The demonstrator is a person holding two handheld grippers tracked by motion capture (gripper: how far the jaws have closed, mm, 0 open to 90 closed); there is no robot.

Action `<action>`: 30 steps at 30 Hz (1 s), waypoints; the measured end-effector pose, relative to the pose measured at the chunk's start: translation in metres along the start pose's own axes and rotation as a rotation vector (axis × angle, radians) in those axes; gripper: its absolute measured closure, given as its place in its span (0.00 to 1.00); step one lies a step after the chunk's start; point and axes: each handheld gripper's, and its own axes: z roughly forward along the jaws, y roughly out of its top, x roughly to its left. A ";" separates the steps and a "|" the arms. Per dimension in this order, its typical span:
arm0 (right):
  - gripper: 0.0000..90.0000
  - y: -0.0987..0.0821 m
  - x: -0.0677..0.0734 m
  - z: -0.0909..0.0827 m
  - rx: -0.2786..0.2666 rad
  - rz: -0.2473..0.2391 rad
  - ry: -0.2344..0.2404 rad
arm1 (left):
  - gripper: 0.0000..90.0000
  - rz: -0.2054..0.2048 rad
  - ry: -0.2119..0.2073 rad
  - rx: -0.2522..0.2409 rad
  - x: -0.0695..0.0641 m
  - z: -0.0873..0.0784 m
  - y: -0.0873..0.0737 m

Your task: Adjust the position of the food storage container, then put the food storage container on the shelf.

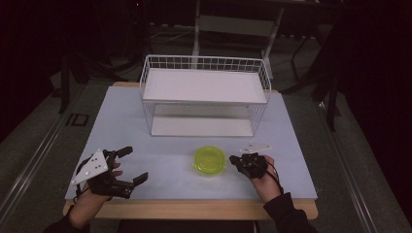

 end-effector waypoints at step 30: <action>0.12 0.018 0.014 -0.066 -0.257 -0.010 -0.006 | 0.02 -0.005 -0.075 0.088 -0.026 0.063 0.053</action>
